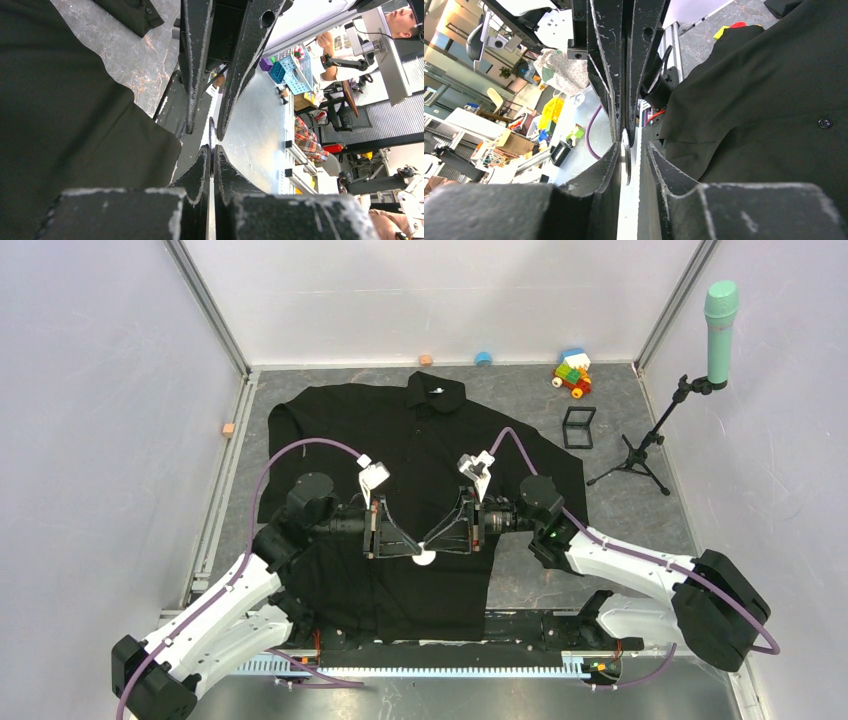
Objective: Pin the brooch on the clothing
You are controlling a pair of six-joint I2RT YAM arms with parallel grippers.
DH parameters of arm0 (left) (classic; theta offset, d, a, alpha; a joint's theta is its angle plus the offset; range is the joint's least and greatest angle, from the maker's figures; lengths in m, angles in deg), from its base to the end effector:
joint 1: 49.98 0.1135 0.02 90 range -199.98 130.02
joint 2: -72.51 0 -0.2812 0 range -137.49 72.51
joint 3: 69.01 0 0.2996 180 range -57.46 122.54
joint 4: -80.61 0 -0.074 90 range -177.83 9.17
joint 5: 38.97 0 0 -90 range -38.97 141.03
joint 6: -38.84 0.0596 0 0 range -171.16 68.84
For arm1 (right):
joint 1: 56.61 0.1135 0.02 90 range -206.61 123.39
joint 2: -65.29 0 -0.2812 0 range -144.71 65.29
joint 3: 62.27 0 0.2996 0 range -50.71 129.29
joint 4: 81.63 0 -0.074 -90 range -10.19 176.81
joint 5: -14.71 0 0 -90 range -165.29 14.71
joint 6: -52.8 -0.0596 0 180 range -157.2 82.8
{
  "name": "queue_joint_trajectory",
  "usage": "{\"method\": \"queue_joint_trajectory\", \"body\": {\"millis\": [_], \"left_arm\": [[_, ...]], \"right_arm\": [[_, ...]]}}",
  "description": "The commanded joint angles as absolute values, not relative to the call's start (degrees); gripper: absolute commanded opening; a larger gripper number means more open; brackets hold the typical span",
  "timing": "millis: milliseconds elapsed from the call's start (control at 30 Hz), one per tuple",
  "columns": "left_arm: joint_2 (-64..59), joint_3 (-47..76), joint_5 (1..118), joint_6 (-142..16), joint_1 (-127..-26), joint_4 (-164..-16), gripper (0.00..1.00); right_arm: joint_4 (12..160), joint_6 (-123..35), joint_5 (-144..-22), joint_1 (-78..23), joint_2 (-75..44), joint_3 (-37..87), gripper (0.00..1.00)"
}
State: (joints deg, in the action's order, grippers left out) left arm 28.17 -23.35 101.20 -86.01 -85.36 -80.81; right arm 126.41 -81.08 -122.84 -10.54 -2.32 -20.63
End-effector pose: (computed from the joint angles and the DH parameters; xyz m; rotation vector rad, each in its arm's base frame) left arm 0.1574 -0.1679 0.2837 0.6962 1.9896 -1.6073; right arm 0.1740 0.2440 0.2464 -0.8153 1.6984 1.7899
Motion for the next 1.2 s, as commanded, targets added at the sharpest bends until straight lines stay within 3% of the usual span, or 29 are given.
{"method": "queue_joint_trajectory", "body": {"millis": [0,100,167,200,300,333,433,733,1033,1167], "left_arm": [[28.95,-23.2,103.72,-85.96,-85.39,-83.62,0.02],[28.94,-23.19,103.68,-85.95,-85.41,-83.62,0.02],[28.99,-23.2,103.0,-85.93,-85.4,-83.62,0.04],[29.0,-23.21,102.13,-86.04,-85.41,-83.46,0.11],[30.03,-24.01,97.97,-87.18,-85.4,-84.48,0.68],[30.75,-24.47,95.91,-87.94,-85.4,-85.15,0.8],[33.64,-27.05,88.64,-91.94,-85.42,-90.16,0.91],[39.87,-37.33,77.04,-107.34,-85.97,-111.17,0.93],[39.6,-35.66,76.64,-108.19,-87.37,-113.8,0.69],[39.31,-35.49,77.42,-107.7,-88.67,-115.67,0.64]], "right_arm": [[129.66,-81.05,-122.92,-9.94,-2.88,-20.67,0.24],[130.05,-81.19,-122.79,-9.76,-2.96,-20.62,0.13],[130.58,-81.36,-122.13,-9.76,-2.85,-20.81,0.0],[131.15,-81.47,-121.49,-9.72,-2.66,-21.11,0.0],[136.22,-83.14,-117.39,-9.69,-0.57,-23.19,0.0],[138.7,-84.02,-115.2,-9.69,0.36,-24.33,0.0],[145.36,-86.13,-108.28,-9.72,2.9,-27.84,0.0],[166.16,-89.29,-93.83,-7.13,3.82,-33.58,0.0],[169.84,-87.32,-88.3,-3.19,1.54,-32.6,0.0],[170.57,-87.12,-86.15,-2.62,1.3,-33.01,0.0]]}}
